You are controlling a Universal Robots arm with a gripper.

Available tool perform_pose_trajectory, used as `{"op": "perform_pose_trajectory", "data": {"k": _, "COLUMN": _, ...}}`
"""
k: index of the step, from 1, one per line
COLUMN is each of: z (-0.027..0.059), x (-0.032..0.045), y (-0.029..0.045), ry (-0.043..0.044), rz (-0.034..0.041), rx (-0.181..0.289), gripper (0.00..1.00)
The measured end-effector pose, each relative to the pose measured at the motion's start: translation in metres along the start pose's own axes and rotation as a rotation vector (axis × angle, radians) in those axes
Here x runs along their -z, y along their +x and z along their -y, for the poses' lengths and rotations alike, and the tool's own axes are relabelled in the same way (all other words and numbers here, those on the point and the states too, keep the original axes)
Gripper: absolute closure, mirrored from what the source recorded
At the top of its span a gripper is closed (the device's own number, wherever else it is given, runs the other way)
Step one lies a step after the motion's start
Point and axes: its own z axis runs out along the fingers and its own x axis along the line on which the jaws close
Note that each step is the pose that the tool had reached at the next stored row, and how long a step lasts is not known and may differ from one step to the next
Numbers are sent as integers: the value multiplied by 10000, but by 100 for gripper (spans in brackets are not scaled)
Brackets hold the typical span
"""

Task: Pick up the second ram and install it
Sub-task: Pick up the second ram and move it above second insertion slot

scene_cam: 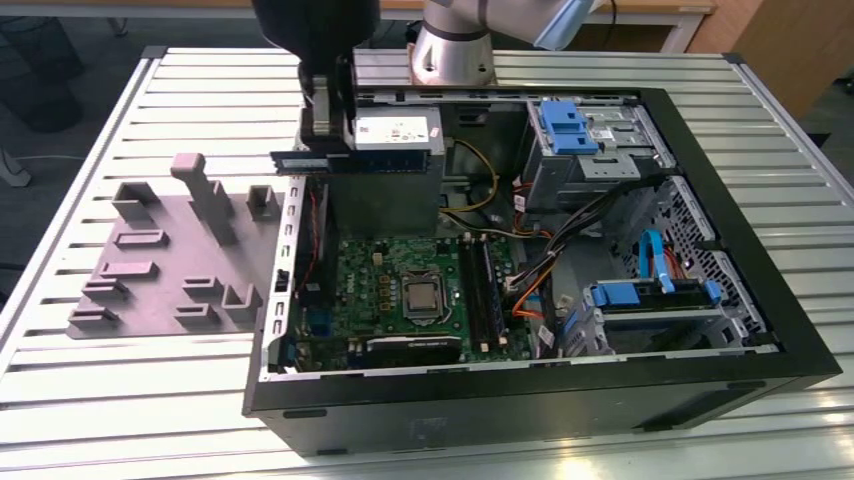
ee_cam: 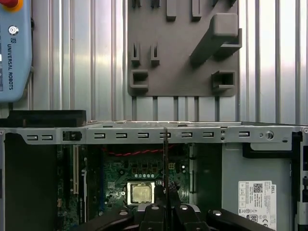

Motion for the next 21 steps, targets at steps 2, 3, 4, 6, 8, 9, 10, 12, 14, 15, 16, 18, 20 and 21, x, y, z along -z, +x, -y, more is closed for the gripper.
{"op": "perform_pose_trajectory", "data": {"k": 2, "z": 81, "x": 0, "y": -2, "ry": 0, "rz": 0, "rx": -1, "gripper": 86}}
{"op": "perform_pose_trajectory", "data": {"k": 3, "z": 126, "x": 0, "y": -3, "ry": 0, "rz": 0, "rx": 0, "gripper": 86}}
{"op": "perform_pose_trajectory", "data": {"k": 4, "z": 176, "x": -1, "y": -4, "ry": 0, "rz": 0, "rx": 0, "gripper": 86}}
{"op": "perform_pose_trajectory", "data": {"k": 6, "z": 265, "x": -1, "y": -6, "ry": -1, "rz": 0, "rx": 0, "gripper": 86}}
{"op": "perform_pose_trajectory", "data": {"k": 8, "z": 356, "x": -1, "y": -8, "ry": 0, "rz": 0, "rx": 0, "gripper": 86}}
{"op": "perform_pose_trajectory", "data": {"k": 9, "z": 400, "x": -2, "y": -9, "ry": 0, "rz": 1, "rx": 0, "gripper": 86}}
{"op": "perform_pose_trajectory", "data": {"k": 10, "z": 445, "x": -1, "y": -11, "ry": 0, "rz": 0, "rx": 1, "gripper": 86}}
{"op": "perform_pose_trajectory", "data": {"k": 12, "z": 540, "x": -3, "y": -13, "ry": 0, "rz": 0, "rx": 0, "gripper": 86}}
{"op": "perform_pose_trajectory", "data": {"k": 14, "z": 629, "x": -4, "y": -15, "ry": 0, "rz": 0, "rx": 1, "gripper": 86}}
{"op": "perform_pose_trajectory", "data": {"k": 15, "z": 675, "x": -7, "y": -16, "ry": 1, "rz": 1, "rx": 0, "gripper": 86}}
{"op": "perform_pose_trajectory", "data": {"k": 16, "z": 719, "x": -8, "y": -17, "ry": 0, "rz": 1, "rx": 0, "gripper": 86}}
{"op": "perform_pose_trajectory", "data": {"k": 18, "z": 809, "x": -11, "y": -19, "ry": 0, "rz": 0, "rx": 1, "gripper": 86}}
{"op": "perform_pose_trajectory", "data": {"k": 20, "z": 903, "x": -18, "y": -21, "ry": 0, "rz": 1, "rx": 0, "gripper": 86}}
{"op": "perform_pose_trajectory", "data": {"k": 21, "z": 948, "x": -22, "y": -22, "ry": 0, "rz": 0, "rx": 1, "gripper": 86}}
